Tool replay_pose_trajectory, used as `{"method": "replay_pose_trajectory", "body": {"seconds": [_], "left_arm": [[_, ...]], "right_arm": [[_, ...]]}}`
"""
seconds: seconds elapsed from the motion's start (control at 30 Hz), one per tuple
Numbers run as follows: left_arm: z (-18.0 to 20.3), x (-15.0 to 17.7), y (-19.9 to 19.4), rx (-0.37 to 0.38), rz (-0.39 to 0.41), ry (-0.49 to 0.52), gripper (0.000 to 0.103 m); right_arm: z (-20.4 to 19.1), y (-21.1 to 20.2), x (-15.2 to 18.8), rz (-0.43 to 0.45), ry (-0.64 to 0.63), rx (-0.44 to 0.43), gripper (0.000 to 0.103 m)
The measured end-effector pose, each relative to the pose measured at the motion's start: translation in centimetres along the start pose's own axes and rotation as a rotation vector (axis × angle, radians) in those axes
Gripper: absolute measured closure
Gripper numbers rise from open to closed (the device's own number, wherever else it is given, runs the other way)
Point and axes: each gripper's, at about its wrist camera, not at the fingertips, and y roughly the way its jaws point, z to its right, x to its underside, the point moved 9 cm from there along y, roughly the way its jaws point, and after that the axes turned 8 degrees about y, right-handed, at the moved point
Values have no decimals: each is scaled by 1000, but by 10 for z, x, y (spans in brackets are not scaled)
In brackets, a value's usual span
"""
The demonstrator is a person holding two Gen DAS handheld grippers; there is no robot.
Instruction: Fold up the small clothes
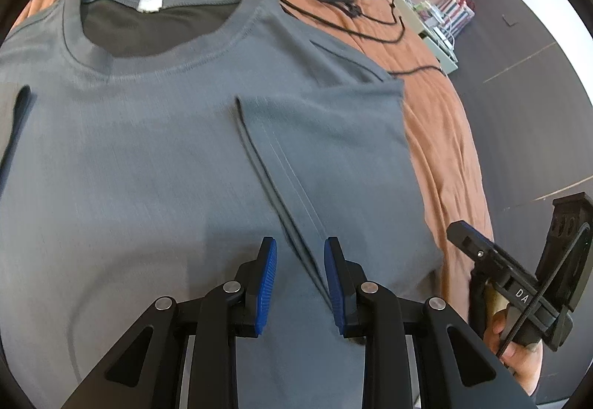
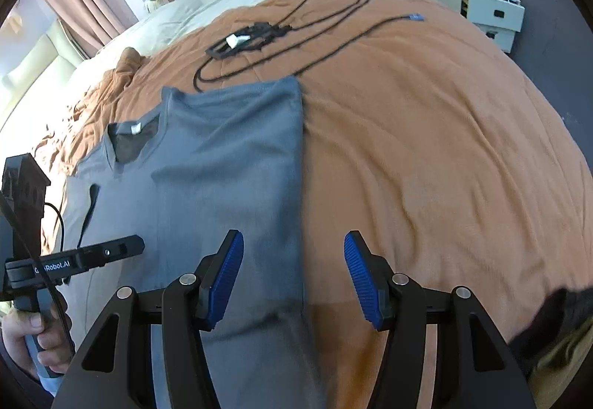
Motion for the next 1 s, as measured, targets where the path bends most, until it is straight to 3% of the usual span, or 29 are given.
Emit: {"method": "replay_pose_trajectory", "body": {"seconds": [0.2,0.37,0.6,0.77,1.0], "left_arm": [[16,16,5,7,-23,2,75],[27,24,13,6,-41,14,75],[41,33,21,-4,-61,30,75],[45,21,4,-2,-8,31,75],[57,17,9,3,0,52,78]], "right_arm": [[9,3,14,-23,5,34,48],[18,17,27,-66,-51,133,58],[22,9,36,-63,-51,150,59],[21,-10,31,-28,-15,83,59],[21,-12,21,15,12,73,59]]}}
